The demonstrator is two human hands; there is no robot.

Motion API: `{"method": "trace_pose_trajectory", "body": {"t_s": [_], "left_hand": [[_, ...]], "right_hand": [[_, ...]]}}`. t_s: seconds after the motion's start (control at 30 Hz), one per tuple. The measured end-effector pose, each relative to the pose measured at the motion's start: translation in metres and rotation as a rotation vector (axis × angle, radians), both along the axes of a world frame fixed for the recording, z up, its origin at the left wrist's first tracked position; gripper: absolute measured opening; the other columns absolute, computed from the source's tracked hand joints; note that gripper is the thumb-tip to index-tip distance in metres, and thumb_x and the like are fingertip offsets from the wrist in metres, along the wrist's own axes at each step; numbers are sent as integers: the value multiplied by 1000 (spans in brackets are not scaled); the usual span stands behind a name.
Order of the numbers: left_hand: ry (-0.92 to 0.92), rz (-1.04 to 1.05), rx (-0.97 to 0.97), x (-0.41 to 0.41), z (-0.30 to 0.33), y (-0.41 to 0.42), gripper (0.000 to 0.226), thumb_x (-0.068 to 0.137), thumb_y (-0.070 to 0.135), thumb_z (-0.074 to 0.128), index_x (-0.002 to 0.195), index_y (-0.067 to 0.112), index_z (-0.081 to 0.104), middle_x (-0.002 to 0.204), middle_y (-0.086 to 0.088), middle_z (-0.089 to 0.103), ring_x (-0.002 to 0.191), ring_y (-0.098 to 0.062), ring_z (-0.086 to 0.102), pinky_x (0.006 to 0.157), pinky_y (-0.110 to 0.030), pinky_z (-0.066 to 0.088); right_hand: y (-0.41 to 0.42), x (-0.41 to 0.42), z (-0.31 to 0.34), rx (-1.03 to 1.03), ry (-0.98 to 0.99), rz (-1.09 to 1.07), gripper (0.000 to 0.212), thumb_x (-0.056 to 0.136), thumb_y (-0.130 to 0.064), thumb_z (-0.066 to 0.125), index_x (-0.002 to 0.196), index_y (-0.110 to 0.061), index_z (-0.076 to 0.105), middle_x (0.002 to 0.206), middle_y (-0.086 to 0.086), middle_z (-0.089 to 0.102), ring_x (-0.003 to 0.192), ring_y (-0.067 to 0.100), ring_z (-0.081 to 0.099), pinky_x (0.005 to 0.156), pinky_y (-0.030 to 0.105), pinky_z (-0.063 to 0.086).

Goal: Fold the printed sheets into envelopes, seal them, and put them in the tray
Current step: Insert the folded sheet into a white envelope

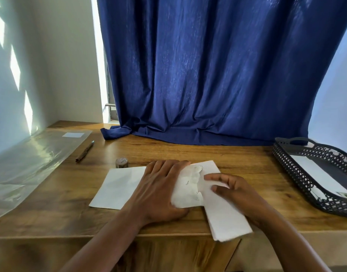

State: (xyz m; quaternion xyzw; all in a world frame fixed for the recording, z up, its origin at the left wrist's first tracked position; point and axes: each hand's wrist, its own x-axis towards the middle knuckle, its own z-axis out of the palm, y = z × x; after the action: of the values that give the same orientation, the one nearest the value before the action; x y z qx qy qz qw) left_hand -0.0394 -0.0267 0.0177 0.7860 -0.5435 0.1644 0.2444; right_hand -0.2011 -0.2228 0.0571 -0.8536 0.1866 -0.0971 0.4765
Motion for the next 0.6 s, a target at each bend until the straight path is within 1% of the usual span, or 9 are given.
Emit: {"method": "trace_pose_trajectory", "body": {"t_s": [0.07,0.1,0.13,0.17,0.23,0.33,0.43,0.5,0.6], "left_hand": [[-3,14,-11,1,-1,0,114,62,85,67,156,41,19,148,16,37,132,-9,36,116,-33,26],[-5,19,-17,1,-1,0,114,62,85,67,156,41,19,147,15,37,132,-10,36,115,-33,26],[-5,23,-24,2,-2,0,114,62,85,67,156,40,20,147,14,37,131,-10,36,116,-34,26],[-3,28,-27,2,-1,0,114,63,86,66,156,39,20,148,14,37,132,-11,36,116,-36,27],[-5,41,-31,2,-1,0,114,63,88,64,156,38,21,149,13,36,133,-13,37,117,-38,29],[-19,53,-40,2,-1,0,114,63,89,64,155,36,22,150,11,35,135,-15,36,117,-39,29],[-24,62,-33,2,-1,-1,116,62,90,64,155,35,22,151,11,34,136,-15,34,116,-35,25],[-28,65,-32,2,-1,-1,116,61,90,64,155,35,23,151,10,35,136,-15,34,117,-35,24],[-19,61,-17,1,0,-1,117,61,92,62,155,37,21,153,10,33,138,-15,33,120,-38,22]], "right_hand": [[-9,-11,4,-114,-9,-39,63,96,-29,68,146,-53,38,130,-14,59,90,5,69,70,19,54],[-13,-16,8,-126,-3,-64,80,92,-31,73,151,-54,24,128,-13,59,93,9,71,75,24,55],[-19,-22,11,-107,4,-86,91,86,-34,77,151,-54,16,123,-10,64,91,14,74,76,29,57],[-23,-28,15,-74,7,-106,93,80,-38,80,147,-53,17,114,-5,72,87,16,77,74,31,59],[-32,-41,22,-20,4,-99,75,73,-44,78,136,-44,39,99,-1,80,82,19,78,70,33,62],[-42,-53,28,-27,11,-23,45,85,-44,70,127,-29,60,102,-3,80,85,22,78,71,32,63],[-45,-56,28,-12,71,44,34,94,-43,62,121,-22,67,102,0,79,86,21,78,69,28,60],[-44,-55,27,-49,117,74,29,97,-43,60,116,-24,70,101,-2,79,87,19,77,70,26,59],[-44,-50,25,-111,161,103,23,99,-44,60,112,-28,71,101,-5,79,88,16,76,76,32,58]]}}
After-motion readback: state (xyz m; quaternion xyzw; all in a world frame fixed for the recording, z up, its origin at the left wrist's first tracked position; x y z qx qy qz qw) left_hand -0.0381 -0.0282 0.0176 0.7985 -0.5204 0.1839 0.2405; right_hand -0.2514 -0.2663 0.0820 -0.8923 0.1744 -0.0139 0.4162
